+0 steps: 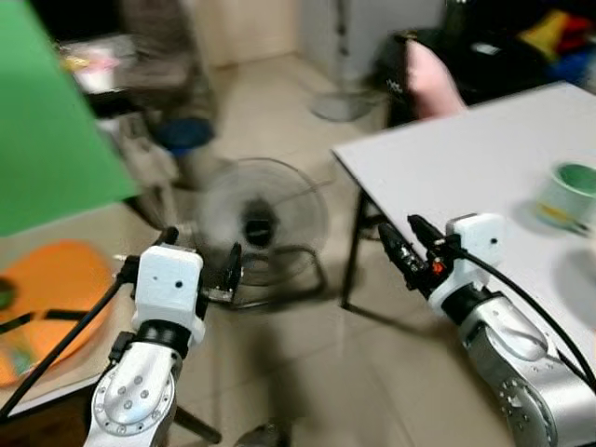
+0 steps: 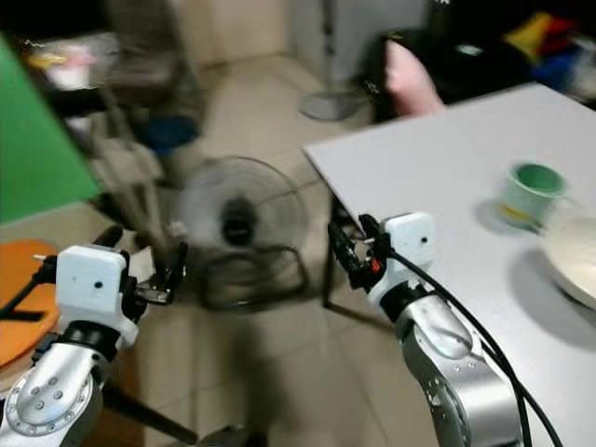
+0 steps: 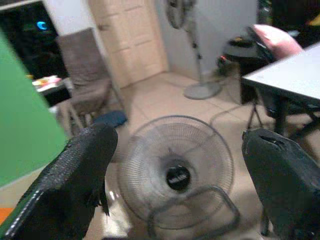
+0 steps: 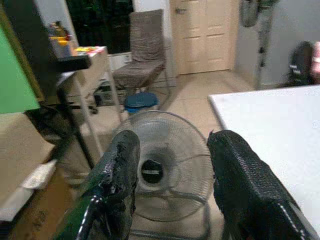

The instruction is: Setting the table

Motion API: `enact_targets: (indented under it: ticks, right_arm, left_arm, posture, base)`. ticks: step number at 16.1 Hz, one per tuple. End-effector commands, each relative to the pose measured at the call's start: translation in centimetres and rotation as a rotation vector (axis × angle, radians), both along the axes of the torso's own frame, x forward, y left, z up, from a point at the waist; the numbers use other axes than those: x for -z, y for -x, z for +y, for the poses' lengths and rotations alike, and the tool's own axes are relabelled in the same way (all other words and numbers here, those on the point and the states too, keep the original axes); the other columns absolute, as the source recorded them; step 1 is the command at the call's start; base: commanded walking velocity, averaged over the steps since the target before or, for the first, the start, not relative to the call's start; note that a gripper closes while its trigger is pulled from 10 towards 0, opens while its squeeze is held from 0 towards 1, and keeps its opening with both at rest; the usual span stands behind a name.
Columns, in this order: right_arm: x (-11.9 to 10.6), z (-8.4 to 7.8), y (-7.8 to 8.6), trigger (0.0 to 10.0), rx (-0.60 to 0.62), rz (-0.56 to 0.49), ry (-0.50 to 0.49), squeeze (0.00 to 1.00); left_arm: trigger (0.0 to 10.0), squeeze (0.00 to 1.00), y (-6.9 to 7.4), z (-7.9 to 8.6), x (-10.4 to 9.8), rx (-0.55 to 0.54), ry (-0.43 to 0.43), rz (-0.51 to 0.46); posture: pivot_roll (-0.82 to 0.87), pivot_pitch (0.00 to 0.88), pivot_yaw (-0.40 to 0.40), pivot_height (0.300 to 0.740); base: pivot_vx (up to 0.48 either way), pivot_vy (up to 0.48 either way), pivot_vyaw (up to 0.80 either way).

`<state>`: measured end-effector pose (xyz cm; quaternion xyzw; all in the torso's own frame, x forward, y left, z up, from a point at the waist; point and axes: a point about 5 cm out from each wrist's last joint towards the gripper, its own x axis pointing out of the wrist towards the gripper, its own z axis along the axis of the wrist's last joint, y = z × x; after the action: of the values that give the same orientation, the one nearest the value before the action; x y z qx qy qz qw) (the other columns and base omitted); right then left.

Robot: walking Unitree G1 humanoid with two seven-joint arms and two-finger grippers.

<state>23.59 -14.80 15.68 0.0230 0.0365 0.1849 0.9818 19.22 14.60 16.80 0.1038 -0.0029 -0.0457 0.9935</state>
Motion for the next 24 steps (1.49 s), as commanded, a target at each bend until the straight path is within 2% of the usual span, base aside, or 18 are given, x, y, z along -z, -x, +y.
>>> enact_targets:
  ticks: [1, 4, 6, 10, 16, 17, 20, 21, 22, 24]
  right_arm:
    - [-0.1, 0.4, 0.0, 10.0, -0.012, 0.001, -0.016, 0.00]
    - [0.1, 0.3, -0.1, 10.0, 0.003, 0.016, -0.034, 0.00]
    - [0.3, 0.2, -0.1, 10.0, 0.023, 0.032, -0.065, 0.00]
    - [0.5, 0.2, -0.4, 10.0, 0.021, 0.047, -0.067, 0.00]
    - [1.2, 0.3, -0.7, 10.0, 0.062, 0.123, -0.123, 0.00]
    - [1.2, 0.3, -0.8, 10.0, 0.066, 0.123, -0.125, 1.00]
    - [1.0, 0.3, -1.0, 10.0, 0.059, 0.108, -0.124, 1.00]
    - [0.8, 0.2, -1.3, 10.0, 0.067, 0.083, -0.083, 1.00]
    - [0.6, 0.5, -1.5, 10.0, 0.020, 0.056, -0.073, 1.00]
    - [0.5, 0.7, -1.9, 10.0, 0.018, 0.069, -0.066, 1.00]
  left_arm:
    - [10.0, 0.00, 0.0, 0.4, 0.2, -0.014, -0.006, 0.015]
    - [10.0, 0.00, -0.1, 0.4, 0.1, -0.013, -0.001, 0.009]
    - [10.0, 0.00, -0.2, 0.4, 0.0, -0.012, -0.003, 0.006]
    - [10.0, 0.00, -0.2, 0.6, 0.0, -0.017, -0.007, 0.005]
    - [10.0, 0.00, -0.5, 1.6, -0.3, -0.039, -0.048, -0.007]
    - [10.0, 0.00, -0.5, 1.8, -0.5, -0.036, -0.060, -0.011]
    - [10.0, 0.00, -0.5, 1.9, -0.7, -0.025, -0.069, -0.016]
    - [10.0, 0.00, -0.5, 1.9, -0.7, -0.031, -0.054, -0.019]
    - [10.0, 0.00, -0.5, 1.9, -0.8, -0.043, -0.042, -0.023]
    - [10.0, 0.00, -0.7, 2.1, -0.7, -0.055, -0.051, -0.021]
  posture:
    - [0.01, 0.065, 0.061, 0.740]
    - [0.01, 0.063, 0.061, 0.740]
    - [0.01, 0.062, 0.058, 0.740]
    - [0.01, 0.060, 0.052, 0.740]
    - [0.02, 0.052, 0.039, 0.740]
    - [0.03, 0.049, 0.036, 0.740]
    - [0.03, 0.045, 0.031, 0.740]
    - [0.03, 0.043, 0.030, 0.740]
    - [0.03, 0.042, 0.028, 0.740]
    - [0.03, 0.039, 0.026, 0.740]
  base:
    - [0.000, 0.000, 0.80]
    - [0.000, 0.272, 0.80]
    - [0.000, 0.428, 0.00]
    - [0.000, 0.428, 0.00]
    - [0.000, 0.424, 0.00]
    - [0.000, 0.405, 0.00]
    - [0.000, 0.000, 0.00]
    - [0.000, 0.000, 0.00]
    - [0.000, 0.000, 0.00]
    - [0.000, 0.000, 0.00]
